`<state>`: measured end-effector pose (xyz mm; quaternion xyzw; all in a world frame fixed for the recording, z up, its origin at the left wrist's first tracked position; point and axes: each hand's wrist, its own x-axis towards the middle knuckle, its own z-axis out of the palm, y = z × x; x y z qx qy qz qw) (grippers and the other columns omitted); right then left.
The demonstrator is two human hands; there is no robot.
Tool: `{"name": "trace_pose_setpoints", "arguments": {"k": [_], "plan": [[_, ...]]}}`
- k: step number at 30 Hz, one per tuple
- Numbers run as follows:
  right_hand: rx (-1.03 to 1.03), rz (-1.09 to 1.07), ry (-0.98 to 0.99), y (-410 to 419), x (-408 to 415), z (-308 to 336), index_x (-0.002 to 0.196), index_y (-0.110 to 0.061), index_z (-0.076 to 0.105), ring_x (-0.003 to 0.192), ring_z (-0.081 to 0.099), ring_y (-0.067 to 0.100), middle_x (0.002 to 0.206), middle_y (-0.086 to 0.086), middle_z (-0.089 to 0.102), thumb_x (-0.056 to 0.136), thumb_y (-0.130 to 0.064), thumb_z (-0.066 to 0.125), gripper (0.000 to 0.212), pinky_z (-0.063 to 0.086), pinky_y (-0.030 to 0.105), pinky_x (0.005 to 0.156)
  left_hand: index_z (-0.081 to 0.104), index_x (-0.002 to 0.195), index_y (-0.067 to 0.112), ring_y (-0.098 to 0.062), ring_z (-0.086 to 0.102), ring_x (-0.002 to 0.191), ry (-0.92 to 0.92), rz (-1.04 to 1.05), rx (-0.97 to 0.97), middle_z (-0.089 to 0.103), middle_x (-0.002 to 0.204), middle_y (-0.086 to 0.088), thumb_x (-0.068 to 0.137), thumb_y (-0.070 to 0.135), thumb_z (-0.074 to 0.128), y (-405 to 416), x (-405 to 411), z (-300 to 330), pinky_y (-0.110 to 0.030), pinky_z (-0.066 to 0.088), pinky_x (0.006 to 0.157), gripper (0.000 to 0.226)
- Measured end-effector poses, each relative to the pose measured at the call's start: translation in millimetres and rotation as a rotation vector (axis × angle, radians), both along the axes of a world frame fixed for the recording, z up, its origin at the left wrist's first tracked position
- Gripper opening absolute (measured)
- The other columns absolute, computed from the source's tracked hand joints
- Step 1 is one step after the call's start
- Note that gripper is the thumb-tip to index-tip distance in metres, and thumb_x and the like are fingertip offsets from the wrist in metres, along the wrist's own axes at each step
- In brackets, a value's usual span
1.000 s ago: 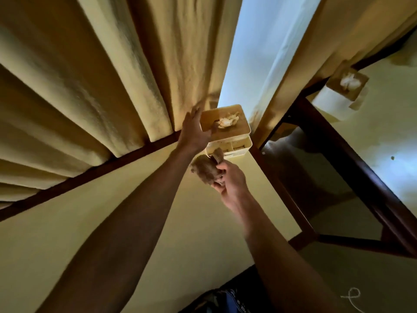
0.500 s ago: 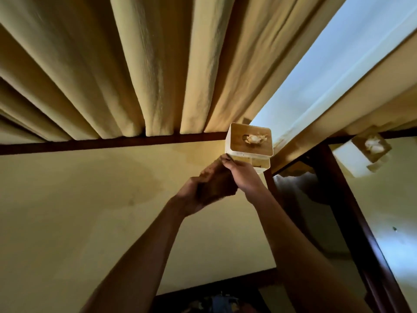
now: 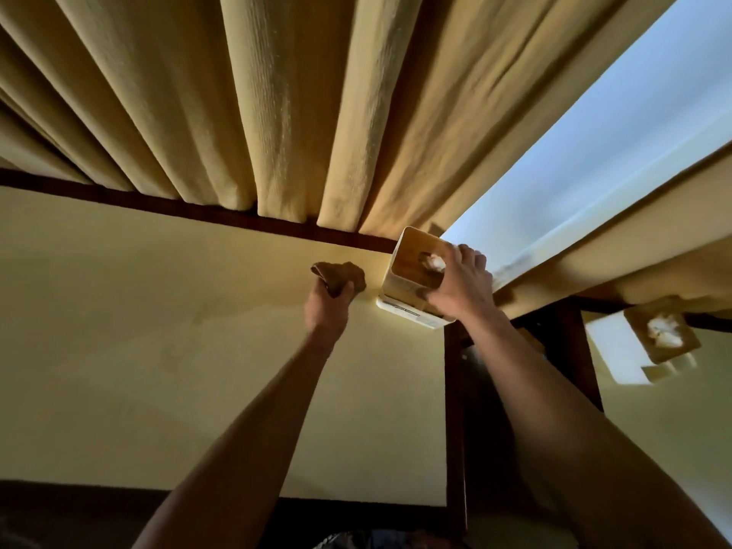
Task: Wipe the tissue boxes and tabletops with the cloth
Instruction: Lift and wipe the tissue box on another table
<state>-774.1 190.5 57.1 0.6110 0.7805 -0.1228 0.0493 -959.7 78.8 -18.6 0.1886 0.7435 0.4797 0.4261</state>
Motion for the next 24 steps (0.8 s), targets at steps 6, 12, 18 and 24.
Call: {"name": "trace_pose_setpoints", "arguments": {"k": [6, 12, 18, 24], "plan": [[0.048, 0.149, -0.038, 9.4, 8.8, -10.0, 0.135, -0.017, 0.066, 0.139, 0.052, 0.029, 0.142, 0.005, 0.065, 0.089, -0.048, 0.078, 0.057, 0.023, 0.056, 0.126, 0.054, 0.144, 0.018, -0.013, 0.063, 0.086, 0.119, -0.013, 0.044, 0.068, 0.109, 0.001, 0.109, 0.027, 0.051, -10.7, 65.2, -16.9, -0.024, 0.04, 0.072, 0.036], [-0.004, 0.157, -0.068, 10.2, 4.8, -5.5, 0.13, -0.016, 0.069, 0.133, 0.057, 0.031, 0.139, 0.008, 0.065, 0.09, -0.046, 0.078, 0.05, 0.029, 0.054, 0.124, 0.033, 0.159, 0.023, -0.025, 0.045, 0.143, -0.141, 0.011, 0.255, 0.047, 0.155, -0.006, 0.104, 0.056, 0.045, -4.6, 133.2, -35.5, -0.045, 0.042, 0.116, 0.065], [0.009, 0.119, -0.082, 9.2, -0.1, -1.8, 0.129, -0.019, 0.071, 0.121, 0.063, 0.033, 0.135, 0.009, 0.065, 0.095, -0.032, 0.075, 0.037, 0.052, 0.046, 0.102, 0.018, 0.164, 0.038, -0.024, 0.029, 0.152, 0.058, -0.165, 0.305, 0.03, 0.167, 0.004, 0.105, 0.059, 0.027, 29.5, 96.6, -19.7, -0.058, 0.023, 0.125, 0.063], [0.034, 0.075, -0.123, 10.5, -4.3, -1.6, 0.12, -0.024, 0.073, 0.106, 0.068, 0.036, 0.123, 0.007, 0.07, 0.091, -0.026, 0.073, 0.029, 0.055, 0.042, 0.088, 0.035, 0.159, 0.008, 0.018, 0.045, 0.129, -0.146, -0.399, 0.421, 0.043, 0.157, 0.001, 0.1, 0.074, 0.03, 67.5, 44.4, -18.8, -0.031, 0.031, 0.122, 0.089]]}}
